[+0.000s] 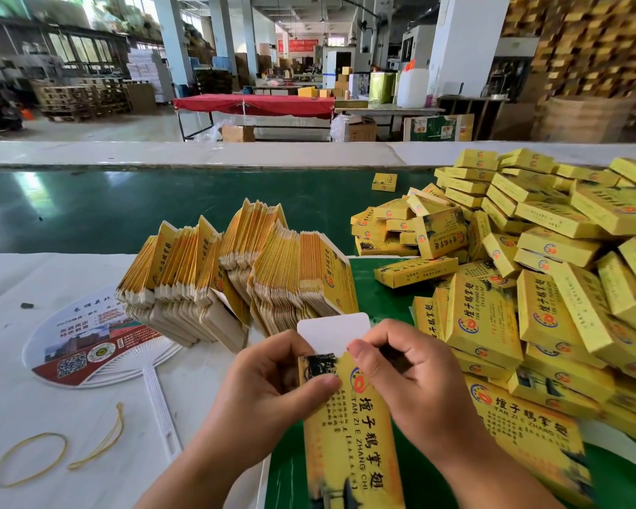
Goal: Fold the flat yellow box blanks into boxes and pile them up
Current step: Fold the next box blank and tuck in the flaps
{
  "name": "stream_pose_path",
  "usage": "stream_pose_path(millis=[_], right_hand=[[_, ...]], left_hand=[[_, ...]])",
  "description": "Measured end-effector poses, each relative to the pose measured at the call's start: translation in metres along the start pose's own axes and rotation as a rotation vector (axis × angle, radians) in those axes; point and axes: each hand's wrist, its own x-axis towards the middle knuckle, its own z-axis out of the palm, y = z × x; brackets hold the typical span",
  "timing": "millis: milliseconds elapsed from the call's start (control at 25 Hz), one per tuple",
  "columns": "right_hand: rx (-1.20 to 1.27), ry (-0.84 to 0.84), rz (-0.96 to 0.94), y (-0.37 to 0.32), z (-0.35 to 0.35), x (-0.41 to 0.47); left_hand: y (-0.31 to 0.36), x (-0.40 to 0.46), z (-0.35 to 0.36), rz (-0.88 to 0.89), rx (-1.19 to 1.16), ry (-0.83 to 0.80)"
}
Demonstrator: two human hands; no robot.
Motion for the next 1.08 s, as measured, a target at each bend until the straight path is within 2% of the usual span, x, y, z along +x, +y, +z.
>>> stream_pose_path(millis=[240, 440, 600, 840, 1080], right_hand=[[0.018, -0.102, 0.060, 0.004, -0.004, 0.003], [0.228, -0.092, 0.222, 0.009, -0.005, 0.002], [0.355, -0.126, 0.319, 0.013, -0.004, 0.004], [0.343, -0.103, 0.288, 0.012, -0.005, 0.004], [0.388, -0.112, 0.260, 0.010, -0.006, 0.004]], left_hand=[[0.005, 0.000, 0.001, 0.025, 0.047, 0.020], [0.010, 0.001, 0.003, 0.051, 0.027, 0.217], [0.013, 0.002, 0.007, -0.011, -0.199, 0.186], [0.016, 0.002, 0.005, -0.046, -0.190, 0.080], [0.016, 0.001, 0.000, -0.056, -0.313, 0.003]])
